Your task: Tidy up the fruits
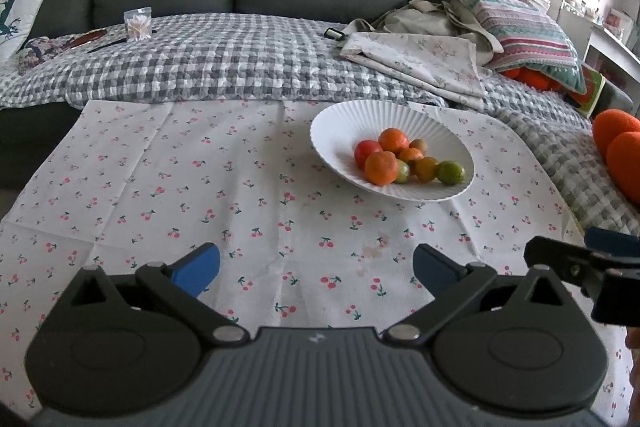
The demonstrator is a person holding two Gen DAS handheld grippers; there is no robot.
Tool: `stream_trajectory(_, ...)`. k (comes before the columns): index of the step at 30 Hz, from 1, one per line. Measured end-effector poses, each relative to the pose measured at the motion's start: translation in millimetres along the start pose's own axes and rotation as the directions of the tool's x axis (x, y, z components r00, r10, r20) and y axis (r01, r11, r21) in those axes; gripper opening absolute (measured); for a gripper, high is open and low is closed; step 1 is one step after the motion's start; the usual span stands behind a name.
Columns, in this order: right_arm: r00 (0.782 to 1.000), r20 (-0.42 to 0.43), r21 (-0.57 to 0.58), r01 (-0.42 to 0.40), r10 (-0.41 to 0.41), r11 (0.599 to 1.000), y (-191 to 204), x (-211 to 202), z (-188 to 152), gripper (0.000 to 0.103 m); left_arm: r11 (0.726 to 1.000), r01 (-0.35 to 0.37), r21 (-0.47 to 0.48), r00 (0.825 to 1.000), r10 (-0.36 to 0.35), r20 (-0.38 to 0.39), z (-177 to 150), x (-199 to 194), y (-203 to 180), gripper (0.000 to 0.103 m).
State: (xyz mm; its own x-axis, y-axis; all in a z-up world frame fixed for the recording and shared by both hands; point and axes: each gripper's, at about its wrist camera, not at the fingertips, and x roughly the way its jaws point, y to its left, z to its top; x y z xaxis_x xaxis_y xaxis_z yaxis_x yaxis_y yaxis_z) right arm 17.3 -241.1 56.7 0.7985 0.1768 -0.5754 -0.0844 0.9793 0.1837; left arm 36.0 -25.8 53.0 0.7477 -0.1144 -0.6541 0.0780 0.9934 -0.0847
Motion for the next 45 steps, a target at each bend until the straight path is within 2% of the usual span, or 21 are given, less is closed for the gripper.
stream_trajectory(34,1.0,-0.014,-0.013,0.001,-0.001,1.0,2,3,-1,0.103,0.997,-0.002,0.083,1.0,0.0,0.027,-2,-3,-11,0.102)
stream_trajectory(45,1.0,-0.014,-0.013,0.001,-0.001,1.0,3,2,-2,0.103,0.998,0.005,0.06,1.0,-0.006,0.016,-2,-2,-8,0.102)
